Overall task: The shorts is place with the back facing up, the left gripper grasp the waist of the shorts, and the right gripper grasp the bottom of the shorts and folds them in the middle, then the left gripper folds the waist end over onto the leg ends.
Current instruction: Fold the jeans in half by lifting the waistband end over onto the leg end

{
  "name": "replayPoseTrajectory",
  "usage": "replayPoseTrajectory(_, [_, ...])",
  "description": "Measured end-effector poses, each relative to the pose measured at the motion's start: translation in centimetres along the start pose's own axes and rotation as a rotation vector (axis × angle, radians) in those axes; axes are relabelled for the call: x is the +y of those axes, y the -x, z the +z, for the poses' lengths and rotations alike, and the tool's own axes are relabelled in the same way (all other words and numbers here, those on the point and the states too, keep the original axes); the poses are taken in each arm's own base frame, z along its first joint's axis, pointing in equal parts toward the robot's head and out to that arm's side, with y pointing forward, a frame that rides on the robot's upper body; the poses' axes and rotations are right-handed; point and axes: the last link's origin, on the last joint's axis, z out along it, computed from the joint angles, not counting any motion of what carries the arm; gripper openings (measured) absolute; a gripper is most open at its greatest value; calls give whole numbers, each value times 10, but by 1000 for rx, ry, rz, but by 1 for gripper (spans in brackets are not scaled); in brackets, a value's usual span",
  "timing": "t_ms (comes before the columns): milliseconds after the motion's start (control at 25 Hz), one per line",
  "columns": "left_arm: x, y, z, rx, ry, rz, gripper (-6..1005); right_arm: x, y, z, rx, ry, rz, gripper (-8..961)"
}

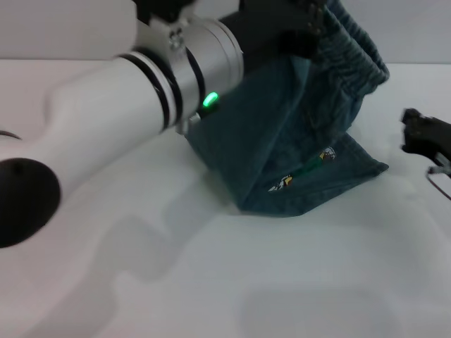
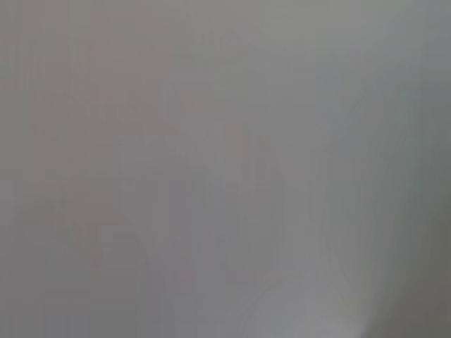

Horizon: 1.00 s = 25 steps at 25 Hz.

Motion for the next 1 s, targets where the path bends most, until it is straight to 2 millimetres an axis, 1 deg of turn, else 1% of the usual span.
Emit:
replayPoseTrajectory(200, [8, 20, 14, -15, 29, -42, 46, -20, 2, -24, -27, -71, 7, 0])
replayPoseTrajectory(320, [23, 35, 22, -1, 63, -54, 79, -30, 4, -36, -44, -106, 15, 0])
replayPoseTrajectory(440, [42, 45, 27, 75, 93, -35, 111, -32, 4, -41, -52, -113, 19, -1])
replayPoseTrajectory(520, [48, 46, 30, 114, 106, -27, 133, -30, 4, -42, -48, -106, 8, -1])
replayPoseTrajectory(720, [43, 49, 39, 103, 110, -71, 187, -21, -1, -38, -26, -77, -23, -1])
replayPoseTrajectory(1000, [35, 54, 36, 129, 80, -74, 332, -13, -7, -38, -11, -49, -8, 0])
